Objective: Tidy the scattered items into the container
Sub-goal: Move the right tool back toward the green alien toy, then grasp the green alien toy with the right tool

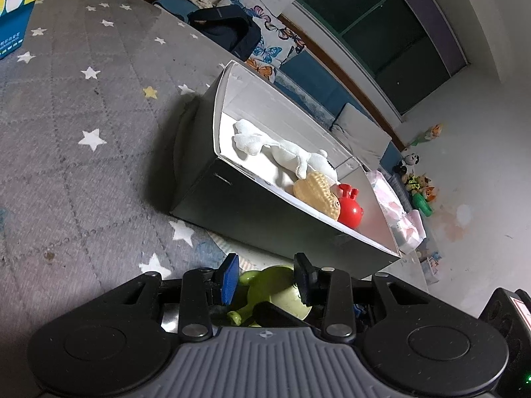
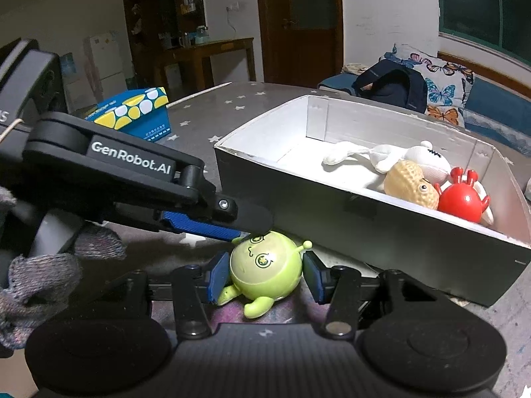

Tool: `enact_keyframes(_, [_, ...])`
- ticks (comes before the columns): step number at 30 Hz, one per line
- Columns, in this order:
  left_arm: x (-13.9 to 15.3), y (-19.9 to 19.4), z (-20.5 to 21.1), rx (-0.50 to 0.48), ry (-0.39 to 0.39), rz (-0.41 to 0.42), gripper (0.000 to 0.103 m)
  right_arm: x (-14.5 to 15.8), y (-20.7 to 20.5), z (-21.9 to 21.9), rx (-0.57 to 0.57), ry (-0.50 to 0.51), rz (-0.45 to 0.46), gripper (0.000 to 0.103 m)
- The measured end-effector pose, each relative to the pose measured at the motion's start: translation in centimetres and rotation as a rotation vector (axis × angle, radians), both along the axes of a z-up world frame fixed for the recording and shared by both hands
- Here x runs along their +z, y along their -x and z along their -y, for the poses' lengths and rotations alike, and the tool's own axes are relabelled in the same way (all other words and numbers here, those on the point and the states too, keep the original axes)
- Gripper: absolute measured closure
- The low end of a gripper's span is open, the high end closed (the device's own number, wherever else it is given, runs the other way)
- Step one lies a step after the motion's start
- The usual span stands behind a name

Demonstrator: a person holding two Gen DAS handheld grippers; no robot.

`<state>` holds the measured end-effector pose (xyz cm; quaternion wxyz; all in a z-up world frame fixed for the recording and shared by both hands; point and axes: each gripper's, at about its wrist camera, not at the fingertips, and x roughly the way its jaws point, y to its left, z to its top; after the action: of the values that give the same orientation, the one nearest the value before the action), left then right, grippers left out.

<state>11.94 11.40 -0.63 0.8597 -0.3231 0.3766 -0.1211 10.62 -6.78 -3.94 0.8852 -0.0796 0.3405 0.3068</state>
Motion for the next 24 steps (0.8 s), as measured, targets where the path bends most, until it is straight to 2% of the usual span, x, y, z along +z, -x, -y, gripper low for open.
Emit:
enact_keyframes(13, [0.2,1.1,0.1,0.006,-0.023,0.009,0.064,-0.1,1.1,-0.5,0.042,0.004,0.009,0.054])
enact_keyframes(24, [1.7,2.4,1.7,-0.018,-0.109,0.037,0.065,0.5,2.2,0.3,0.055,-0.034,-0.006,0.054])
